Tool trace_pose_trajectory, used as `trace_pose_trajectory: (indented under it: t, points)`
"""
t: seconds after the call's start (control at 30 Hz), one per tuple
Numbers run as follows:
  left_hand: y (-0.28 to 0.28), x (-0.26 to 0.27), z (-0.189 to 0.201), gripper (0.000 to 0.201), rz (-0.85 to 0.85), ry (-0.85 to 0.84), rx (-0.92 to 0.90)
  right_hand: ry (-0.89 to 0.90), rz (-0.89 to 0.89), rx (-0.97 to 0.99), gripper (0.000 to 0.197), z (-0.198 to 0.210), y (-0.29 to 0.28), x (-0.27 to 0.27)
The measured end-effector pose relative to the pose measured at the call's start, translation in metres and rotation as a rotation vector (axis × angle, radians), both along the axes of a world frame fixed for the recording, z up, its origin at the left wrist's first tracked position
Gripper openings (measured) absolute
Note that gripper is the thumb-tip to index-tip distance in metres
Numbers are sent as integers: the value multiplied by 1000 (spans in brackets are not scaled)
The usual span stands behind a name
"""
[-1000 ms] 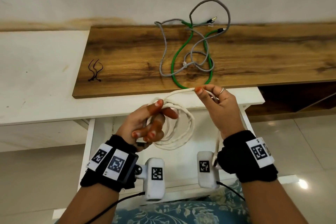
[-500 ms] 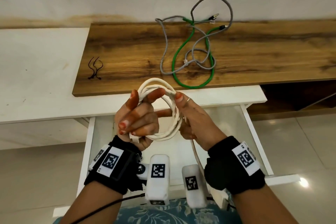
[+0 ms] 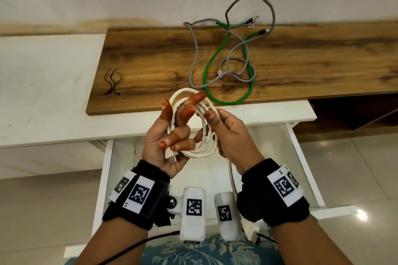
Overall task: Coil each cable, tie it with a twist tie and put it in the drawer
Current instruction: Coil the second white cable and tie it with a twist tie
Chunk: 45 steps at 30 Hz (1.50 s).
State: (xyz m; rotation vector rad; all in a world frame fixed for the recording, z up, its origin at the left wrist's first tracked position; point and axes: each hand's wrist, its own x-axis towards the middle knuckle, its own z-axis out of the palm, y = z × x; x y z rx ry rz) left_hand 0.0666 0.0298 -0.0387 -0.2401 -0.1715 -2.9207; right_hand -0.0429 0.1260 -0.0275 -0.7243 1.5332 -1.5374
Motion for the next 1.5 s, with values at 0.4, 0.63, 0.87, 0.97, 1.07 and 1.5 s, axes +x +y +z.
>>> trace_pose_trajectory:
  t: [0.4, 0.63, 0.87, 0.97, 1.07, 1.5]
  points:
    - [-13, 11, -8, 64, -182, -72, -185, 443, -476, -79, 4, 2, 15, -37]
    - [2, 4, -6, 45, -236, -311, -462, 522, -764, -25, 15, 2, 24, -55]
    - [-4, 8, 0, 51, -71, -205, -302, 280, -569, 235, 16, -12, 28, -63]
    - [-25, 16, -3, 62, 104, -122, -135, 419, -166, 389, 21, -16, 22, -48]
    - [-45, 26, -3, 61, 306, -111, -57, 644, 260, 484, 37, -13, 13, -25]
    - [-50, 31, 4, 18, 726, -838, -537, 1281, 761, 269, 32, 9, 7, 28]
